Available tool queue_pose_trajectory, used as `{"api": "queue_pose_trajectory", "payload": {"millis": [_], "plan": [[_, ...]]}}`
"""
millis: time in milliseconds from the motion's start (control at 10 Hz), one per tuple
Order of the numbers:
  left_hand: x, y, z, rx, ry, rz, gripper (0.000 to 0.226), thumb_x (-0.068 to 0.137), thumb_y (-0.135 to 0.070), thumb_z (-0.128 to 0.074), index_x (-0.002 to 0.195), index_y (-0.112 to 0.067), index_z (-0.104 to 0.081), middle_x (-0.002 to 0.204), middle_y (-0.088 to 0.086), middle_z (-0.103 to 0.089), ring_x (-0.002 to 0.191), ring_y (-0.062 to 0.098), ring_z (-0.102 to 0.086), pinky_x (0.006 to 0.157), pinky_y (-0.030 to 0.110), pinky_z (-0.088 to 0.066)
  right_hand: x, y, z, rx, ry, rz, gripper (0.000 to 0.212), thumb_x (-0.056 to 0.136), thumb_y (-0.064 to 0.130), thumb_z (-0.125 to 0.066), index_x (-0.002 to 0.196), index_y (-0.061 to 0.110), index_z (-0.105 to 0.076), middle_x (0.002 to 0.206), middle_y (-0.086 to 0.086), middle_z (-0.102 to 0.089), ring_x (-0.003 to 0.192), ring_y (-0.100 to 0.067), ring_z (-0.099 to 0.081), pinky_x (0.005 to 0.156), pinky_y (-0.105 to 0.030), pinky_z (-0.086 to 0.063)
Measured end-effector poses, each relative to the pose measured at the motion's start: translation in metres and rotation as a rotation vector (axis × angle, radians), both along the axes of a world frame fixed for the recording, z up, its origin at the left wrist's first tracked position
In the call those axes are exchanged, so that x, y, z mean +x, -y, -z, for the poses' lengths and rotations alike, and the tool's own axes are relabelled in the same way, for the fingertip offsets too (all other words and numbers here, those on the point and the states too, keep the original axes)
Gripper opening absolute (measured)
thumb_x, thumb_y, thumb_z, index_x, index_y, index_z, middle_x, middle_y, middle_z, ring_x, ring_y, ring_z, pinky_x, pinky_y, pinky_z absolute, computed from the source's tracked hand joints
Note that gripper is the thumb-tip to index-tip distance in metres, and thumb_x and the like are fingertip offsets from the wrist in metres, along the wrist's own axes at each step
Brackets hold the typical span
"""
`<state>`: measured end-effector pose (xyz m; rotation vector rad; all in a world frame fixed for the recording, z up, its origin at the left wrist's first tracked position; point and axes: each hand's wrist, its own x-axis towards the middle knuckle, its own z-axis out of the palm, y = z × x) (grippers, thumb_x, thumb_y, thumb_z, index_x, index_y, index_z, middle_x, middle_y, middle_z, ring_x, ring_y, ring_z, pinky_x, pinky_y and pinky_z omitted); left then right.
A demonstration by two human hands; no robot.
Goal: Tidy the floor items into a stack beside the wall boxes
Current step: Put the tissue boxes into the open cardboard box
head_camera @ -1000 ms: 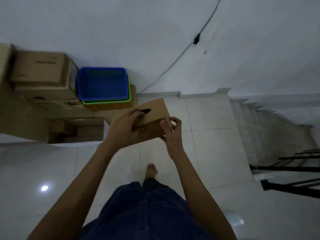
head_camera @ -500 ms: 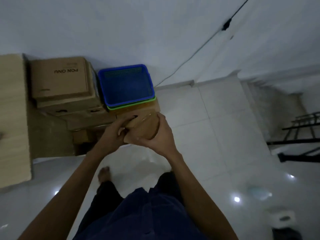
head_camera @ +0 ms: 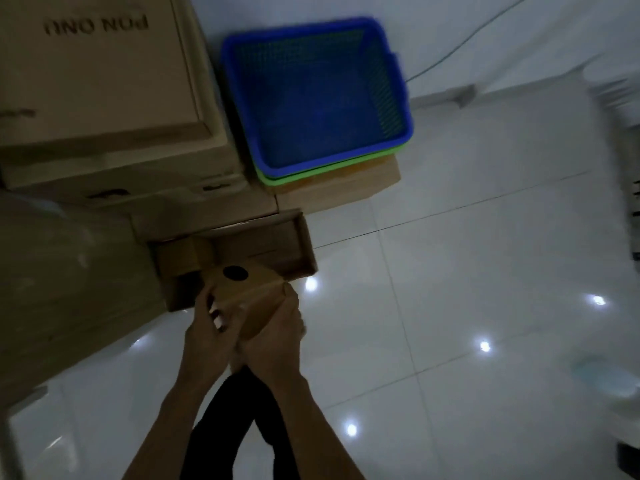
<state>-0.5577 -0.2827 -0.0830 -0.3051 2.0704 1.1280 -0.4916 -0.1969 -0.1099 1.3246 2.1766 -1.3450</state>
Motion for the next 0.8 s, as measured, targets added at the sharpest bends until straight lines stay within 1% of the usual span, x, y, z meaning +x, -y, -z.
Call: {"api": "queue_pose_trajectory", "payload": {"millis": [100,200,300,400,500,600,700,800], "plan": [[-0.013,0.031,0.066,-0.013,0.052,-0.083,0.09,0.08,-0.06,-0.061,0.156,-0.044,-0.016,0.148,-0.005,-0.046,0.121,0.016,-0.054,0.1,0.037,-0.049,-0.018,0.018,0.066,0.083,0.056,-0.094,0.093,0.074,0.074,-0.051,0.149,0.024,-0.029,0.144,0.001,-0.043,0.127,-0.012,-0.038,0.106,-0.033,-0.032],[-0.023,0.063,0.116,-0.119,0.046,-0.064,0.087,0.087,-0.058,-0.059,0.159,-0.037,-0.014,0.153,0.003,-0.045,0.129,0.028,-0.054,0.101,0.037,-0.046,-0.018,0.027,0.121,-0.026,0.217,-0.168,0.069,0.096,0.053,-0.041,0.154,0.018,-0.025,0.155,-0.006,-0.033,0.138,-0.019,-0.032,0.112,-0.035,-0.024],[-0.037,0.081,0.14,-0.129,-0.029,-0.059,0.084,0.092,-0.05,-0.063,0.159,-0.032,-0.016,0.154,0.007,-0.044,0.131,0.027,-0.051,0.093,0.028,-0.043,-0.036,0.045,0.14,-0.064,0.104,-0.178,0.074,0.095,0.04,-0.058,0.155,0.015,-0.021,0.155,-0.005,-0.03,0.137,-0.016,-0.031,0.115,-0.027,-0.029],[-0.046,0.096,0.148,-0.087,-0.097,-0.075,0.086,0.088,-0.05,-0.066,0.159,-0.03,-0.02,0.157,0.002,-0.038,0.127,0.013,-0.044,0.091,0.023,-0.039,-0.055,0.083,0.122,-0.009,-0.024,-0.154,0.096,0.078,0.055,-0.076,0.15,0.013,-0.027,0.143,0.001,-0.04,0.117,-0.005,-0.041,0.091,-0.001,-0.03],[-0.054,0.098,0.148,-0.089,-0.056,-0.139,0.091,0.077,-0.061,-0.054,0.158,-0.033,-0.022,0.158,0.001,-0.037,0.128,0.013,-0.042,0.098,0.028,-0.034,-0.059,0.092,0.117,0.112,-0.112,-0.117,0.086,0.081,0.054,-0.073,0.147,0.015,-0.034,0.137,0.0,-0.048,0.106,0.003,-0.04,0.087,0.006,-0.026],[-0.06,0.104,0.148,-0.05,-0.012,-0.165,0.092,0.073,-0.06,-0.054,0.156,-0.03,-0.028,0.155,0.005,-0.041,0.133,0.023,-0.045,0.106,0.036,-0.039,-0.061,0.103,0.11,0.186,-0.088,-0.072,0.076,0.085,0.055,-0.069,0.142,0.013,-0.042,0.129,-0.002,-0.055,0.1,0.022,-0.03,0.093,0.011,-0.008],[-0.065,0.109,0.146,-0.042,-0.107,-0.117,0.077,0.079,-0.046,-0.056,0.151,-0.027,-0.038,0.143,0.001,-0.051,0.121,0.018,-0.05,0.089,0.025,-0.046,-0.059,0.111,0.108,0.204,-0.11,-0.068,0.067,0.089,0.053,-0.064,0.138,0.009,-0.047,0.122,-0.001,-0.057,0.11,0.039,-0.015,0.092,0.012,0.003],[-0.067,0.114,0.146,-0.058,-0.129,-0.115,0.073,0.08,-0.046,-0.056,0.149,-0.027,-0.041,0.144,0.003,-0.051,0.125,0.022,-0.051,0.096,0.034,-0.047,-0.056,0.115,0.115,0.147,-0.135,-0.063,0.062,0.092,0.049,-0.064,0.138,0.01,-0.047,0.123,-0.003,-0.057,0.108,0.031,-0.027,0.09,0.011,-0.01]]}}
